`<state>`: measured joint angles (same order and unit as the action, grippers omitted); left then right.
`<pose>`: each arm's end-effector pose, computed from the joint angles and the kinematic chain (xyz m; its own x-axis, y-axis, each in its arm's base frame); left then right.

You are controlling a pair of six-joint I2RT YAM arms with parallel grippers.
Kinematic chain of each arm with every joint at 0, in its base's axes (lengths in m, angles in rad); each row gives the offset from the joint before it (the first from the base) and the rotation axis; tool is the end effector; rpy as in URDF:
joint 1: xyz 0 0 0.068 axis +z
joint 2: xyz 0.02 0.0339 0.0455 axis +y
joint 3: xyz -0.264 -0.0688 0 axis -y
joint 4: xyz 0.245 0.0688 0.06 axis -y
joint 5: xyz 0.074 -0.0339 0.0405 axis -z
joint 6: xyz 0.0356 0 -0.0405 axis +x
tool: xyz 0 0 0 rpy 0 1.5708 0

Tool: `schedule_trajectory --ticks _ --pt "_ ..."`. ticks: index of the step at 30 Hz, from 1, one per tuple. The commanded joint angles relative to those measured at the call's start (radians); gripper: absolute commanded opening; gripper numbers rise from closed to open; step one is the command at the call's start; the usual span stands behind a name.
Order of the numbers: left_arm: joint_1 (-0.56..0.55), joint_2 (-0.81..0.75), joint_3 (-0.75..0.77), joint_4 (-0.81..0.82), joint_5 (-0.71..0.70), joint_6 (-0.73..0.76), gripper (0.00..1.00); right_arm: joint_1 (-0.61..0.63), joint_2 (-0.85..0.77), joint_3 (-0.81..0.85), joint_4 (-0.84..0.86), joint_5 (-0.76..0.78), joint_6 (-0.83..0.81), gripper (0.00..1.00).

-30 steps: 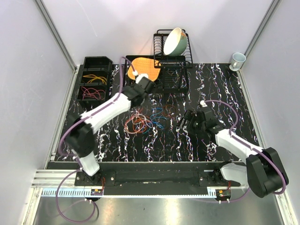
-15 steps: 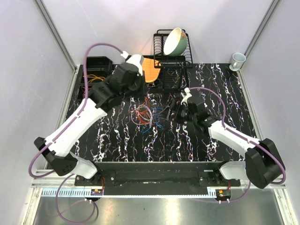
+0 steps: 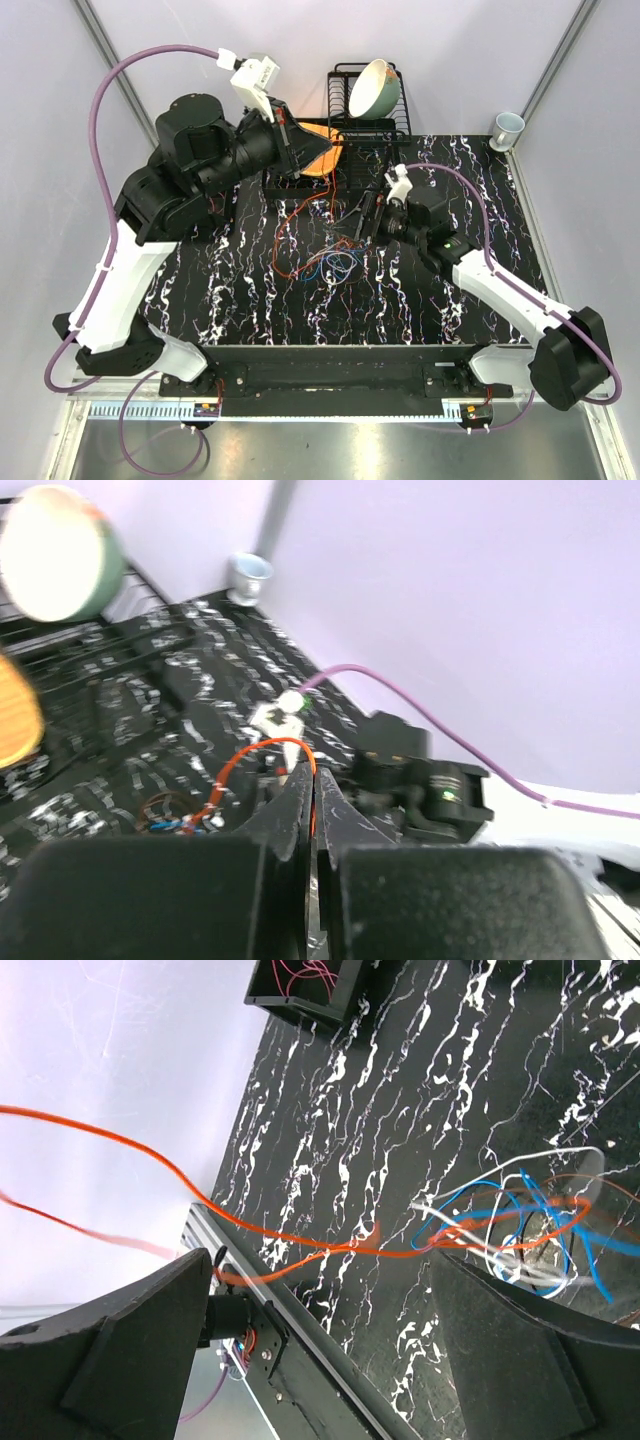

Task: Untangle the cables

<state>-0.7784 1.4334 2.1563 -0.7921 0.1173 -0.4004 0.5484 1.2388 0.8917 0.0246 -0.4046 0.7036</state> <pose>0.1658 -0.1693 0.5745 -0.3495 -0.1990 -0.9155 0.6995 0.5946 -0.3963 0.2367 0.1610 0.3023 -0.7224 0.2556 -0.6425 -0.4334 0.5566 0.7087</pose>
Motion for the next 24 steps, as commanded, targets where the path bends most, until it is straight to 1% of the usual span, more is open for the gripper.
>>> schedule_trajectory --ticks 1,7,8,11,12,14,15,17,20,24 --pt "-0.001 0.01 0.043 0.089 0.13 -0.005 0.0 0.018 0.017 0.021 0.003 0.006 0.007 0.95" --pt "-0.001 0.005 0.047 0.122 0.183 -0.021 0.0 0.036 0.039 0.038 0.038 -0.008 -0.007 0.95" --pt "0.001 0.005 0.047 0.125 0.192 -0.025 0.0 0.038 0.044 0.042 0.055 -0.017 -0.012 0.9" --pt "0.001 0.004 0.048 0.146 0.212 -0.035 0.0 0.045 0.065 0.073 0.061 -0.028 -0.045 0.86" --pt "-0.001 0.002 0.048 0.155 0.22 -0.038 0.0 0.045 0.074 0.087 0.061 -0.01 -0.059 0.83" --pt "0.001 -0.004 0.048 0.188 0.24 -0.051 0.0 0.047 0.112 0.092 0.083 -0.007 -0.07 0.79" --pt "-0.001 -0.004 0.051 0.197 0.242 -0.054 0.0 0.047 0.132 0.09 0.092 -0.013 -0.072 0.76" --pt "-0.001 0.002 0.079 0.209 0.237 -0.052 0.0 0.047 0.197 0.078 0.121 -0.023 -0.059 0.75" --pt "0.004 0.01 0.128 0.214 0.235 -0.049 0.0 0.056 0.278 0.009 0.182 -0.013 -0.01 0.73" --pt "0.022 0.01 0.174 0.232 0.237 -0.026 0.0 0.058 0.373 -0.03 0.235 -0.007 0.022 0.74"
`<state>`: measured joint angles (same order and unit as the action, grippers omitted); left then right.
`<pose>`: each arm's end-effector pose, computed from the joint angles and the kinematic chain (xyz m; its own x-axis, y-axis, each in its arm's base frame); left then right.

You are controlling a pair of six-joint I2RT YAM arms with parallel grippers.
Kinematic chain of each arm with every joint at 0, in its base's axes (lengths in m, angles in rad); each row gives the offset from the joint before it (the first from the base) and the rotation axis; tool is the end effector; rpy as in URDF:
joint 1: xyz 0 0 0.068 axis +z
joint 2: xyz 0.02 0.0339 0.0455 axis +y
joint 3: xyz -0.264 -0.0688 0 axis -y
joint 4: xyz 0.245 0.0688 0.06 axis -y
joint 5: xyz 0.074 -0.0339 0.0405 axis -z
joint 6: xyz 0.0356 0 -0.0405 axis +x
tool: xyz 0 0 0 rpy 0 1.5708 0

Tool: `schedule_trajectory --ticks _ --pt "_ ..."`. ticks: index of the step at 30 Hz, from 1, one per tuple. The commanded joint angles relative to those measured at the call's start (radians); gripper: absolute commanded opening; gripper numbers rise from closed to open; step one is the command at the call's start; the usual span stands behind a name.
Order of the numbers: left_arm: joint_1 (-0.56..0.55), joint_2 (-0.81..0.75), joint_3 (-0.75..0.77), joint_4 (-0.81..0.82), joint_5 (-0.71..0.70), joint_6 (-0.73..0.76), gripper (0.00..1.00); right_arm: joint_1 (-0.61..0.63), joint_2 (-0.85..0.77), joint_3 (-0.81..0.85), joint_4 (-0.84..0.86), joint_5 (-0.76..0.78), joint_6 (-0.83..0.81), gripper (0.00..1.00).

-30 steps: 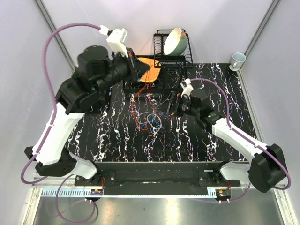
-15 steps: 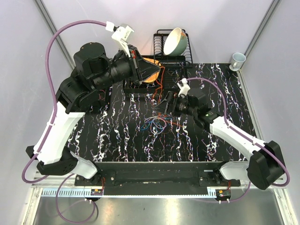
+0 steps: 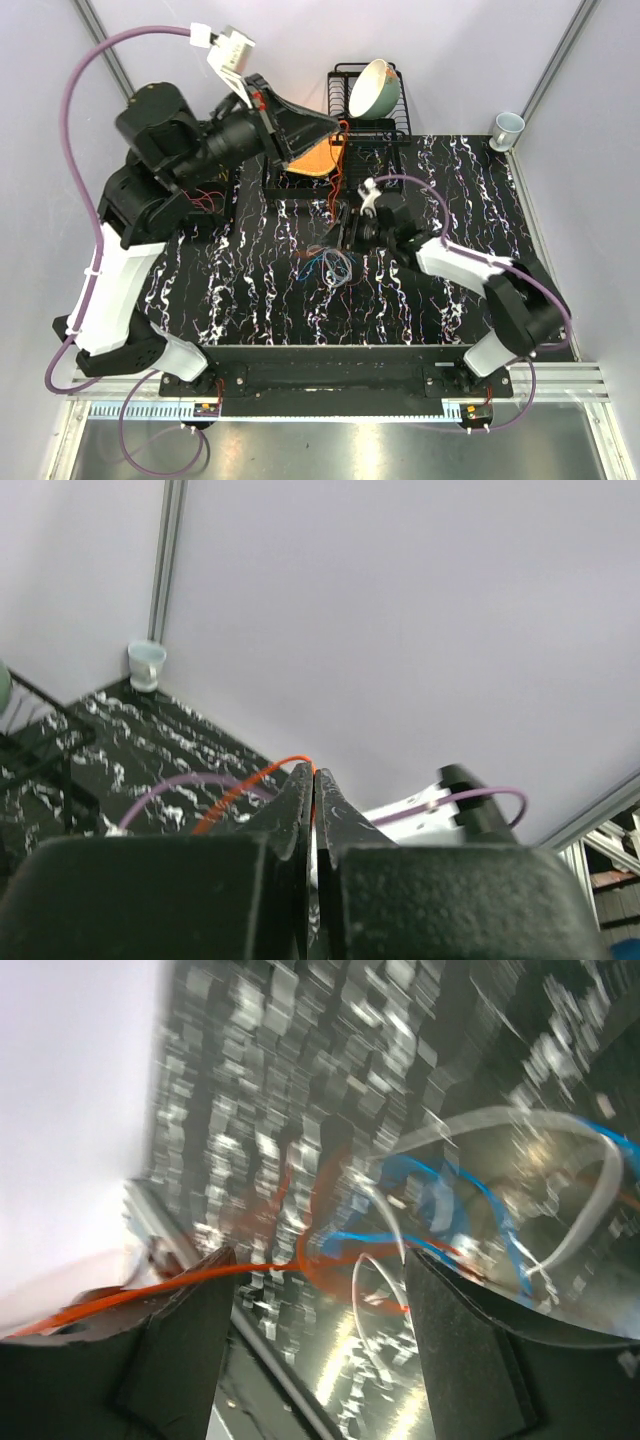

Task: Untangle the cables

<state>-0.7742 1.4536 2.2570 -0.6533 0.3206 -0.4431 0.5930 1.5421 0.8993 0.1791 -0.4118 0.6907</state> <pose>0.1513 -0.1637 0.6098 -0.2834 -0.2920 -0.9135 0.8465 0.3714 -0.3813 0.2739 0.2017 0.2309 -0.8013 0.1640 -0.5754 -0.3873 0.5908 0.7078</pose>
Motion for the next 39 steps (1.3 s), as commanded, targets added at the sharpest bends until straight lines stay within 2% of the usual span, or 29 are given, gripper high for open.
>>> schedule_trajectory --ticks 1,5,10,14,19,23,28,33,39 --pt "0.035 -0.015 0.081 0.093 0.029 0.02 0.0 0.014 0.102 -0.037 0.073 0.005 0.036 0.75" --pt "0.11 -0.041 0.11 0.13 0.057 0.007 0.0 0.014 0.142 -0.034 0.039 0.037 0.032 0.77" --pt "0.191 -0.102 0.064 0.192 0.077 -0.009 0.0 0.013 0.118 -0.016 -0.044 0.074 0.01 0.82" --pt "0.21 -0.139 -0.055 0.201 0.058 -0.014 0.0 0.014 0.027 -0.002 -0.119 0.119 -0.028 0.89" --pt "0.217 -0.174 -0.178 0.212 0.044 -0.017 0.0 0.014 -0.091 0.053 -0.308 0.195 -0.104 0.94" --pt "0.217 -0.205 -0.371 0.221 0.022 -0.028 0.0 0.013 -0.218 0.056 -0.386 0.203 -0.154 0.98" --pt "0.217 -0.24 -0.51 0.248 0.002 -0.052 0.0 0.014 -0.394 0.055 -0.389 0.074 -0.224 1.0" --pt "0.217 -0.251 -0.583 0.302 -0.005 -0.097 0.0 0.013 -0.517 0.049 -0.287 0.074 -0.212 0.99" --pt "0.216 -0.254 -0.622 0.337 0.012 -0.146 0.0 0.014 -0.464 0.119 -0.201 0.051 -0.249 1.0"
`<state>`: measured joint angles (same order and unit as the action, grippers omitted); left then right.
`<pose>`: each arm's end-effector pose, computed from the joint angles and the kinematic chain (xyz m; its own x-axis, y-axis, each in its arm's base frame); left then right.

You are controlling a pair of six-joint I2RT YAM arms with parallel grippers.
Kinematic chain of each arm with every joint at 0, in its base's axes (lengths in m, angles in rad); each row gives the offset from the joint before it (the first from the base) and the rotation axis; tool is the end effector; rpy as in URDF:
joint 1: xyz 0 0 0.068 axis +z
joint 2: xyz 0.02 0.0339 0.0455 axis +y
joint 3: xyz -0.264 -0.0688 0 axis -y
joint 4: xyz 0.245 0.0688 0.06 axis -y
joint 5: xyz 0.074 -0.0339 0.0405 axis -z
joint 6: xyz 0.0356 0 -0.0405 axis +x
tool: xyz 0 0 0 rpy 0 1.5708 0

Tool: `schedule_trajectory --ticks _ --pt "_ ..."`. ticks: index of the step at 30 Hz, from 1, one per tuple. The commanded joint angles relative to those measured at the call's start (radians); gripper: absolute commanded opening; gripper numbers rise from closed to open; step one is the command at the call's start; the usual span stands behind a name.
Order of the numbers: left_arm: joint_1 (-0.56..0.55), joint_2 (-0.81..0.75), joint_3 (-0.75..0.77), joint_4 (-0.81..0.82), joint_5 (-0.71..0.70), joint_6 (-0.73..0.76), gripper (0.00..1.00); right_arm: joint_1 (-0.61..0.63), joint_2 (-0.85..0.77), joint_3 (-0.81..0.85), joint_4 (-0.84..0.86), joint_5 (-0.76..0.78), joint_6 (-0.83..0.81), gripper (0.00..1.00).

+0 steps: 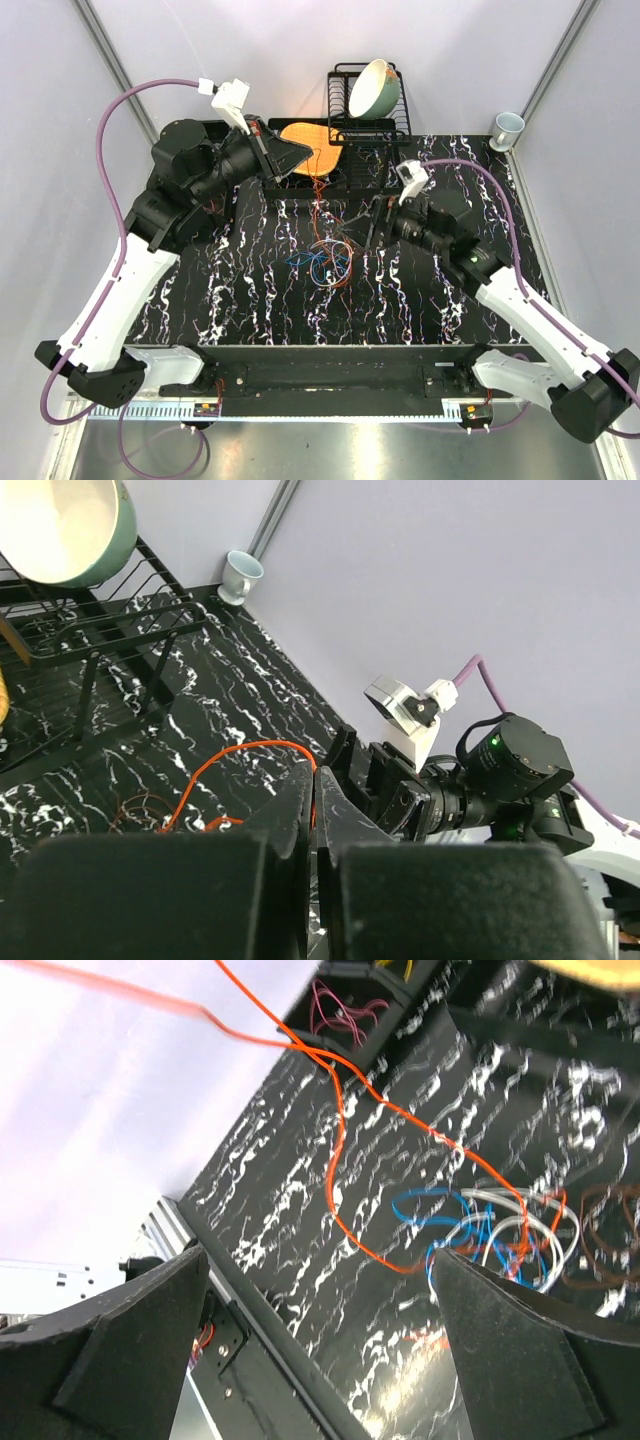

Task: Untangle the cables

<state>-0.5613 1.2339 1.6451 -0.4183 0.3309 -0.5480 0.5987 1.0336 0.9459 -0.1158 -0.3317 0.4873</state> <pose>0.1979 -0.1381 0.5148 -0.4107 -0.3238 -0.8523 0.6613 0.5378 -0.5229 0.1914 0.1446 0.3569 -0.5204 0.1809 -0.8346 -0.6254 0.5846 0.5167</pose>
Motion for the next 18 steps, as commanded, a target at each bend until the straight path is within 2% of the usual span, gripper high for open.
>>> schedule_trajectory --ticks 1,9,18 --pt "0.004 -0.034 -0.013 0.105 0.003 -0.049 0.0 0.009 0.055 0.097 0.103 -0.039 -0.053 1.0" --pt "0.004 -0.033 -0.019 0.138 0.039 -0.07 0.0 0.007 0.215 0.214 0.191 -0.099 -0.066 1.0" --pt "0.003 -0.024 -0.011 0.177 0.063 -0.102 0.0 0.016 0.353 0.232 0.303 -0.161 -0.029 1.0"
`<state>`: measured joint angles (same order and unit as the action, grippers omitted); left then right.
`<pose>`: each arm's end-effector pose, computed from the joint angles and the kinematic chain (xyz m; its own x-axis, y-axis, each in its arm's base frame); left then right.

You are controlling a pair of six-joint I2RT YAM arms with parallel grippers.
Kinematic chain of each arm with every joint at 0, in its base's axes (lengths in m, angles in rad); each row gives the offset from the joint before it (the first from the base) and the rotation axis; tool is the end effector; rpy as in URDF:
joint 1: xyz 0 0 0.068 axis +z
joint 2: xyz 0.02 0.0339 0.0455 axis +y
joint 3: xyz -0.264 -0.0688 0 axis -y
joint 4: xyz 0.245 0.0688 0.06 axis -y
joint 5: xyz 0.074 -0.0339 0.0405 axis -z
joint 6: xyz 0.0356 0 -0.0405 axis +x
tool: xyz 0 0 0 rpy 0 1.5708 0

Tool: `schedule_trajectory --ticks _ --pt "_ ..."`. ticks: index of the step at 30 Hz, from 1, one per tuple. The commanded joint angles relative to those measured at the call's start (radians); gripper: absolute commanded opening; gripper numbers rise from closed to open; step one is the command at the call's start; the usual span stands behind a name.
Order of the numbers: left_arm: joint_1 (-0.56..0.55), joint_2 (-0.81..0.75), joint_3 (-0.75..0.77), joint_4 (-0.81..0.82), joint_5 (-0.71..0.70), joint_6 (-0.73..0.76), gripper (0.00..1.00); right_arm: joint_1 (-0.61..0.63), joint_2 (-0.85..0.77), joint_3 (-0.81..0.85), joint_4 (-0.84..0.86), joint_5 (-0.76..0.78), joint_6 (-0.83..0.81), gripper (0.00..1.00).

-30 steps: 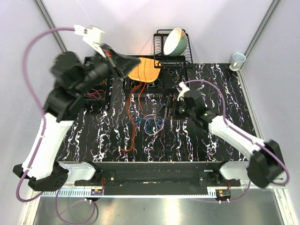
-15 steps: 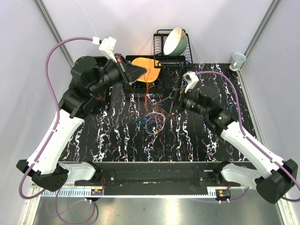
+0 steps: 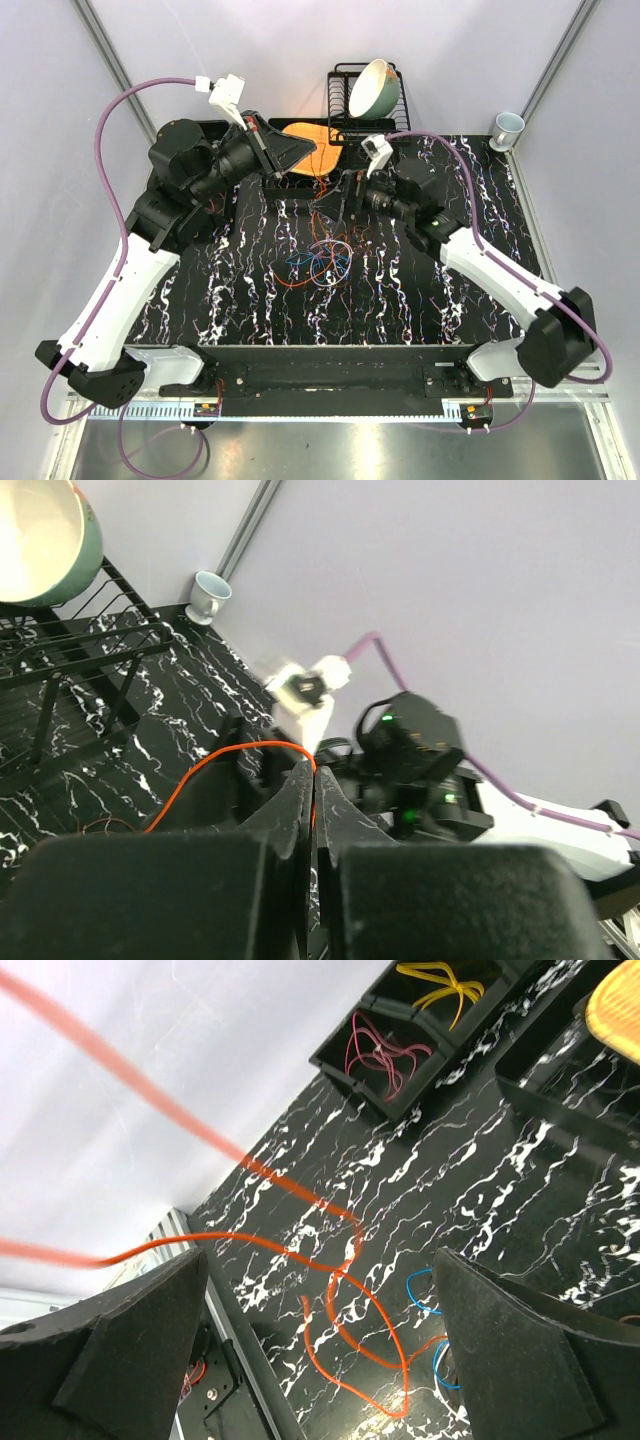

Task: Untangle the cables

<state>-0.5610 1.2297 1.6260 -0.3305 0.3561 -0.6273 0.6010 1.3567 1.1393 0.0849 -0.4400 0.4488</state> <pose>0.1980 -0.1391 0.5193 -0.4205 -0.3855 -0.8213 0.6749 0.4721 -0.5671 0.2565 0.1942 0.3632 -0.4712 0.1529 -0.8687 -0.7274 0.4896 0.4808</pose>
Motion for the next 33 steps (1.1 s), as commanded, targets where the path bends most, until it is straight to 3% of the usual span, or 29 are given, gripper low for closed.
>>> schedule_trajectory --ticks 1,9,13,14,17,18,23,24,28,29,30,33 --pt "0.004 -0.018 0.006 0.091 0.04 -0.023 0.0 0.016 0.042 0.039 0.114 -0.055 0.013 1.0" --pt "0.001 -0.015 0.006 0.116 0.067 -0.048 0.0 0.017 0.091 0.059 0.13 -0.04 0.01 1.0" --pt "0.001 -0.015 0.005 0.12 0.07 -0.054 0.0 0.02 0.114 0.056 0.162 -0.054 0.033 0.88" --pt "0.003 -0.013 0.006 0.12 0.072 -0.057 0.0 0.02 0.116 0.05 0.17 -0.058 0.042 0.77" --pt "0.003 -0.015 0.008 0.123 0.073 -0.058 0.0 0.019 0.122 0.04 0.197 -0.058 0.063 0.58" --pt "0.001 -0.016 0.008 0.122 0.075 -0.058 0.0 0.02 0.122 0.039 0.2 -0.06 0.07 0.45" --pt "0.001 -0.025 -0.001 0.126 0.072 -0.069 0.0 0.02 0.119 0.034 0.219 -0.051 0.083 0.11" --pt "0.003 -0.03 -0.006 0.13 0.075 -0.071 0.0 0.02 0.116 0.034 0.219 -0.046 0.087 0.0" --pt "0.001 -0.044 -0.041 0.139 0.087 -0.069 0.0 0.019 0.108 0.056 0.194 -0.022 0.088 0.0" --pt "0.001 -0.053 -0.051 0.134 0.093 -0.058 0.1 0.019 0.099 0.069 0.153 -0.011 0.085 0.0" --pt "0.001 -0.061 -0.064 0.13 0.096 -0.034 0.41 0.02 0.094 0.101 0.13 0.001 0.079 0.0" --pt "0.001 -0.116 -0.136 0.081 0.019 -0.006 0.92 0.019 0.055 0.174 0.009 0.058 0.024 0.0"
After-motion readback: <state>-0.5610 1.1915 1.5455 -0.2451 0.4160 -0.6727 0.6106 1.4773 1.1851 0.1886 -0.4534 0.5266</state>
